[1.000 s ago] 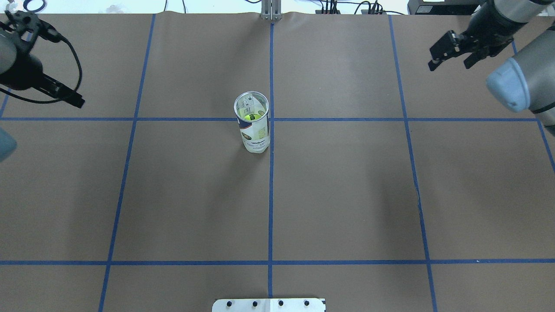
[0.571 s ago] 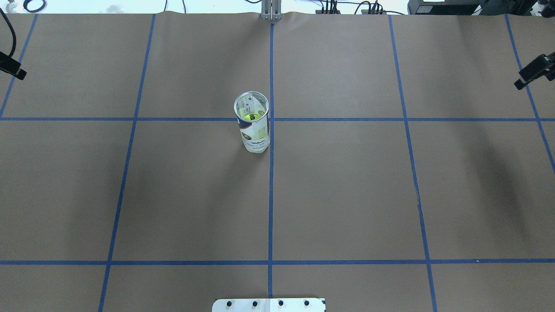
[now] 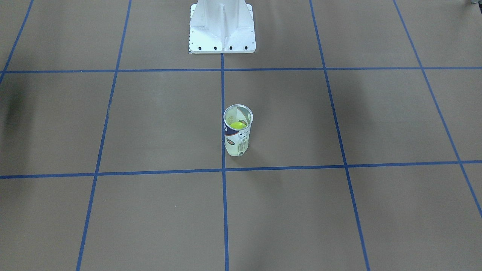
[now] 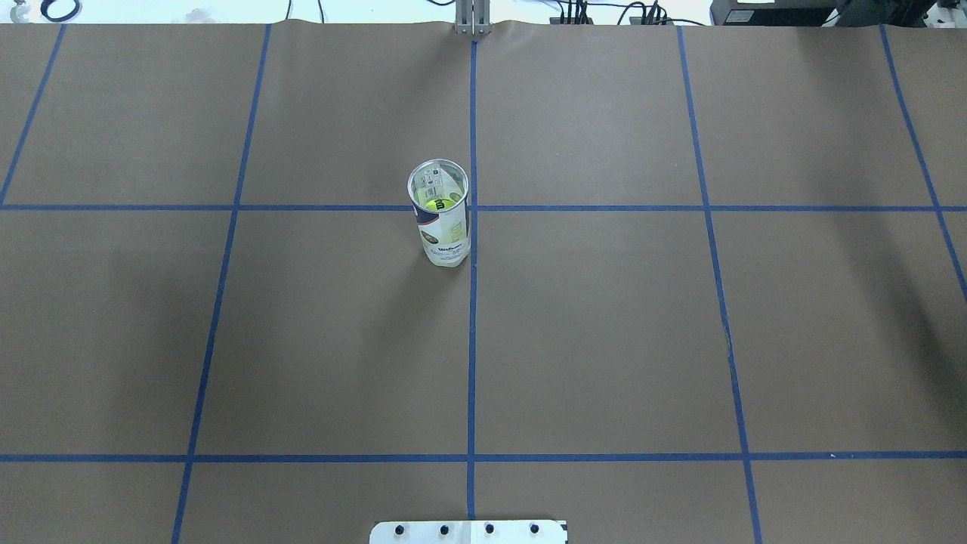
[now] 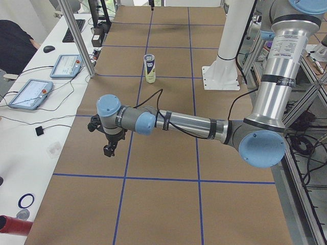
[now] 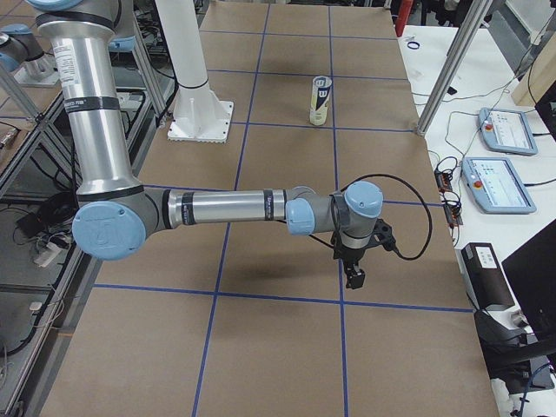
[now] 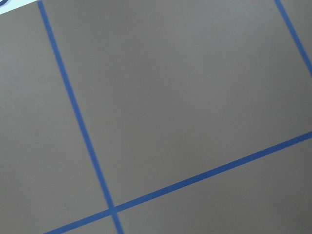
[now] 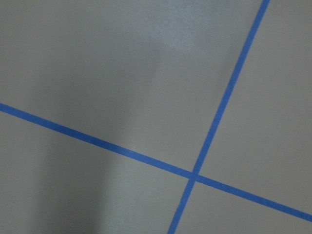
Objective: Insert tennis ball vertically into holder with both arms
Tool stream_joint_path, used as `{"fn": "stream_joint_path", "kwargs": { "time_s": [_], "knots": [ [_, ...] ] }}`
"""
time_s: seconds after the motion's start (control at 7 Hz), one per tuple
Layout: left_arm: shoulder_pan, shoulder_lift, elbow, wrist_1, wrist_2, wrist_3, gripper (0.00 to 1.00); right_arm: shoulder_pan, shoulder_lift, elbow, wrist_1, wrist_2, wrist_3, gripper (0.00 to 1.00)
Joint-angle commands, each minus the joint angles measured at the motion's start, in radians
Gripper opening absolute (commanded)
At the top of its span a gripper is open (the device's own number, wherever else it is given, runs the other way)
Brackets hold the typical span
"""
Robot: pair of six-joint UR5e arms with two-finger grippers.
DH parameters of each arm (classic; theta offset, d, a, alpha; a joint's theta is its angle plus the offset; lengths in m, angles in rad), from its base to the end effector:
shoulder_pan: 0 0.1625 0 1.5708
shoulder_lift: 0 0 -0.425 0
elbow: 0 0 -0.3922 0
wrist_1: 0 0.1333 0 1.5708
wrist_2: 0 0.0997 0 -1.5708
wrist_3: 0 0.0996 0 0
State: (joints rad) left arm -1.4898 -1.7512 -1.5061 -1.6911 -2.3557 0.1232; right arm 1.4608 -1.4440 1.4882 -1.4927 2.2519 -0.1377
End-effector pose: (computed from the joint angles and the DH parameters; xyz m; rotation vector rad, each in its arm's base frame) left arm -0.0158 -0.5824 0.5805 0.2410 0.7788 0.2854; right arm 0.0094 -0.5584 0.6314 0.1274 -0.6808 -0.2794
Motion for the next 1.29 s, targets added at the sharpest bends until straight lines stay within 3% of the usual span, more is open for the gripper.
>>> {"fn": "stream_joint_path", "kwargs": {
  "time_s": [0.0, 0.14, 0.43, 0.86, 1.14],
  "knots": [
    [-0.009, 0.032, 0.036, -0.004, 0.006, 0.001, 1.0, 0.05, -0.087, 0.001, 0.011, 0.151, 0.012, 0.99],
    [-0.009, -0.002, 0.059, -0.007, 0.006, -0.098, 1.0, 0.064, -0.108, 0.001, 0.009, 0.175, 0.012, 0.99],
    [-0.012, 0.034, 0.063, -0.004, 0.007, -0.114, 1.0, 0.104, -0.14, 0.007, 0.006, 0.173, 0.032, 0.99],
    [-0.038, 0.038, 0.04, 0.031, 0.004, -0.114, 1.0, 0.133, -0.153, 0.186, -0.206, 0.166, 0.055, 0.99],
    [-0.047, 0.039, -0.018, 0.134, 0.003, -0.116, 1.0, 0.133, -0.154, 0.222, -0.236, 0.166, 0.055, 0.99]
  ]
}}
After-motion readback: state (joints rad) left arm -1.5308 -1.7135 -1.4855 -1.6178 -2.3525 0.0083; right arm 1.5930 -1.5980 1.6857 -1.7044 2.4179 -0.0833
